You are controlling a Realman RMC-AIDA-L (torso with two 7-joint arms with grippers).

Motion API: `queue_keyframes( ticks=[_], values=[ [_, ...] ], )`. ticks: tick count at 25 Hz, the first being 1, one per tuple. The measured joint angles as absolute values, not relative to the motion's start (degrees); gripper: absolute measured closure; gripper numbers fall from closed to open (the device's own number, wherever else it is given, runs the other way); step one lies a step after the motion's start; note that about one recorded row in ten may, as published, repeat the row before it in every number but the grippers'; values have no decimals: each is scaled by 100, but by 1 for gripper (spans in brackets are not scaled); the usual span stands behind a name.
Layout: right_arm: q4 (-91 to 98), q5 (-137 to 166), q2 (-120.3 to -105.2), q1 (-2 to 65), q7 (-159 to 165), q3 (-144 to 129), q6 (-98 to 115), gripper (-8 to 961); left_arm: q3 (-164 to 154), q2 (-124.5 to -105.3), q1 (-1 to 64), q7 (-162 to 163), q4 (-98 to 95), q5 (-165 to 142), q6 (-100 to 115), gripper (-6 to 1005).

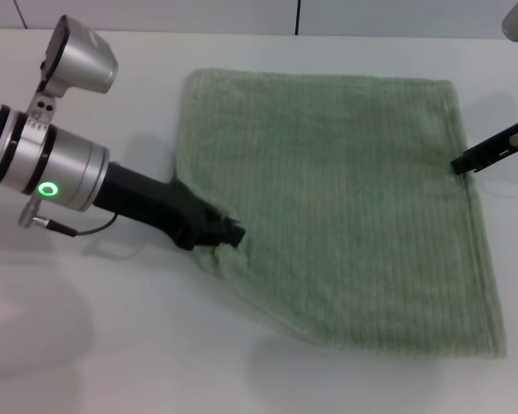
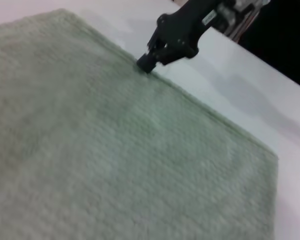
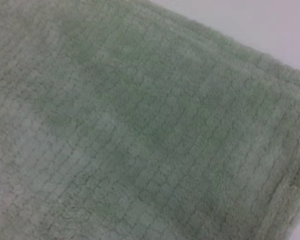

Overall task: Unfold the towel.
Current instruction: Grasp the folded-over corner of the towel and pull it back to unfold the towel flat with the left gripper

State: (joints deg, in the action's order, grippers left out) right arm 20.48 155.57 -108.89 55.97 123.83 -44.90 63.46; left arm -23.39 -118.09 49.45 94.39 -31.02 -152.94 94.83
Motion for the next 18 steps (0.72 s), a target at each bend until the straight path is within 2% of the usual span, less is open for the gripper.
queue_keyframes(
  ticks=[18],
  values=[
    [2048, 15557, -10897, 5624, 12384, -4536, 6367, 953, -2694, -11803, 4582, 9707, -3558, -15274, 9813, 901]
  ],
)
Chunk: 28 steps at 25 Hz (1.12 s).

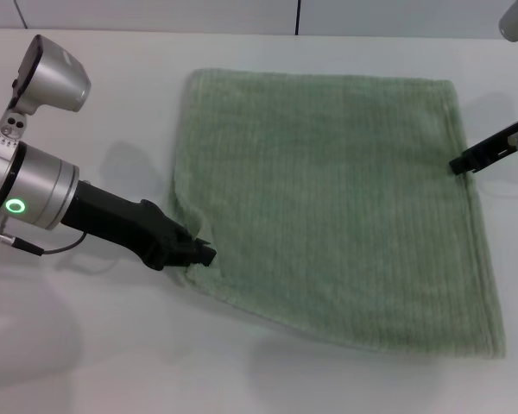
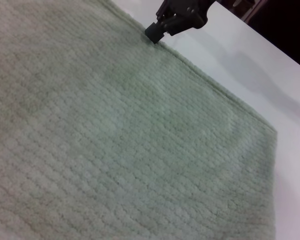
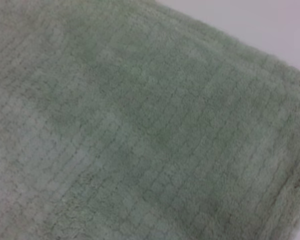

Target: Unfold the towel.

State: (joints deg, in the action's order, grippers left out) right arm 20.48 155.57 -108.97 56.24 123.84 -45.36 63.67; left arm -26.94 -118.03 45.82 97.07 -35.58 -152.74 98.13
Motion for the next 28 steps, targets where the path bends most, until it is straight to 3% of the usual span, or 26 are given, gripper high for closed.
queue_keyframes(
  ticks=[17, 28],
  values=[
    [2048, 15557, -10908, 5625, 12385, -4535, 6379, 953, -2728, -11803, 4507, 9679, -3532, -15249, 9963, 888],
    [2048, 15557, -10911, 5634, 12385, -4553, 6382, 954, -2690, -11804, 4454, 9661, -3642, -15143, 10040, 696]
  ],
)
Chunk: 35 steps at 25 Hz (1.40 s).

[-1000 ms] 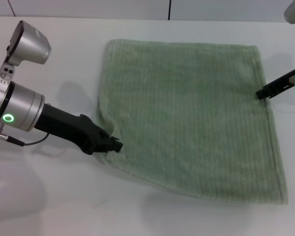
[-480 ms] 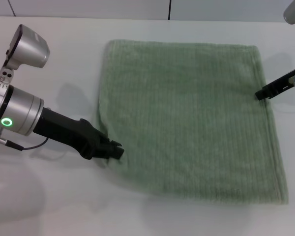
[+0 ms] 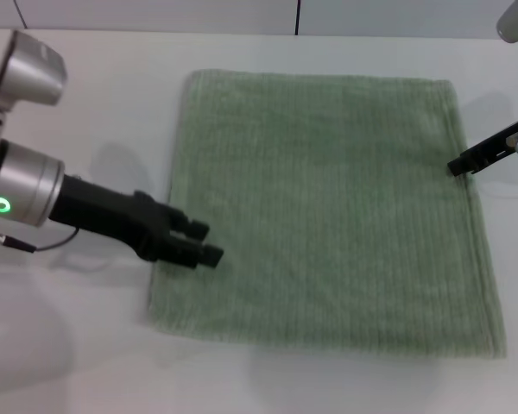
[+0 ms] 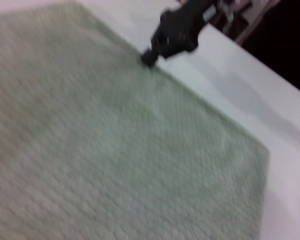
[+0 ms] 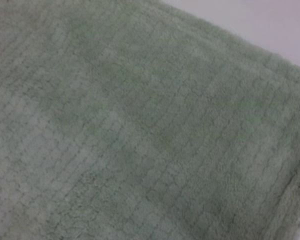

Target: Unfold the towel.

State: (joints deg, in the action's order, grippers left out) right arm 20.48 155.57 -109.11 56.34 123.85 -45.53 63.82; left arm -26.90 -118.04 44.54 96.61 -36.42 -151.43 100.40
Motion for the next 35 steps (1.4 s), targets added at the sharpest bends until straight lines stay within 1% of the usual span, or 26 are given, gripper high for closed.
queue_keyframes(
  ticks=[1, 5, 11, 19, 26, 28, 30, 32, 35],
  values=[
    [2048, 15557, -10912, 5636, 12385, -4553, 6384, 954, -2720, -11804, 4336, 9615, -3845, -14831, 10050, 678],
    [2047, 15557, -10921, 5640, 12386, -4553, 6388, 953, -2679, -11799, 4039, 9329, -4186, -13937, 10056, 452],
    [2048, 15557, -10925, 5656, 12388, -4553, 6391, 953, -2670, -11816, 3794, 8787, -4087, -12877, 9751, 346],
    [2048, 15557, -10932, 5669, 12390, -4553, 6375, 953, -2651, -11834, 3571, 7518, -2788, -11015, 8634, 346],
    [2123, 15557, -10940, 5669, 12393, -4553, 6323, 954, -2637, -11850, 3370, 5328, -1481, -8858, 7478, 345],
    [2252, 15557, -10984, 5668, 12393, -4561, 6271, 954, -2605, -11854, 3354, 4488, -1118, -8169, 7191, 345],
    [2469, 15557, -11082, 5637, 12398, -4648, 6112, 954, -2523, -11858, 3354, 3831, -860, -7629, 7033, 345],
    [2751, 15557, -11232, 5565, 12405, -4806, 5871, 954, -2309, -11859, 3363, 3111, -603, -7204, 6950, 345],
    [3311, 15554, -11533, 5352, 12404, -5085, 5263, 954, -1960, -11866, 3421, 2323, -344, -6948, 6921, 346]
  ],
)
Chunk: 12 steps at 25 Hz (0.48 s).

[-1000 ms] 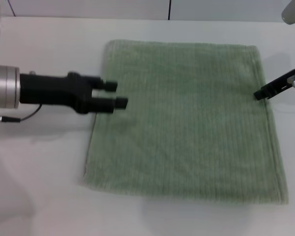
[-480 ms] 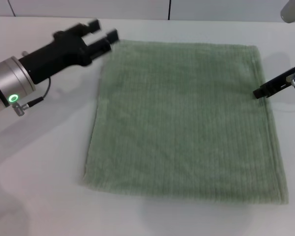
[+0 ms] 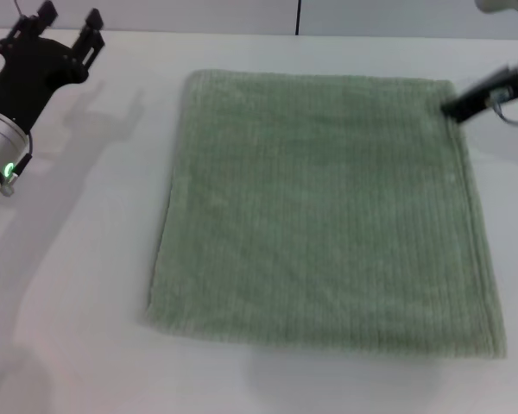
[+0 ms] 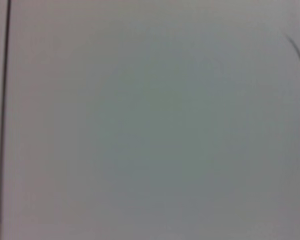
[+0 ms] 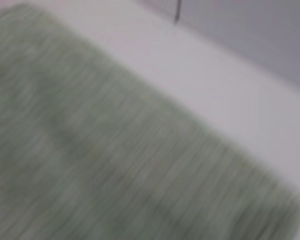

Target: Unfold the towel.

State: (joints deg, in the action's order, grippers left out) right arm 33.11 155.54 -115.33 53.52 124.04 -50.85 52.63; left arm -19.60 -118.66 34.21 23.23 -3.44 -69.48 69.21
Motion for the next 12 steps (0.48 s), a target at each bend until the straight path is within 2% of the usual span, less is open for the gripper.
queue_keyframes(
  ticks=[2, 4, 8, 12],
  values=[
    [3726, 15522, -11771, 5122, 12402, -5367, 4606, 954, -1738, -11866, 3475, 2016, -285, -6919, 6873, 348],
    [3934, 15334, -11901, 4892, 12398, -5733, 3963, 954, -1535, -11863, 3545, 1861, -264, -6909, 6736, 351],
    [4055, 14199, -11922, 4373, 12395, -6684, 2671, 954, -1228, -11847, 3654, 1808, -290, -6897, 6547, 352],
    [4514, 12934, -11911, 3540, 12413, -7933, 1053, 953, -1022, -11840, 3748, 1691, -303, -6879, 6461, 352]
  ],
)
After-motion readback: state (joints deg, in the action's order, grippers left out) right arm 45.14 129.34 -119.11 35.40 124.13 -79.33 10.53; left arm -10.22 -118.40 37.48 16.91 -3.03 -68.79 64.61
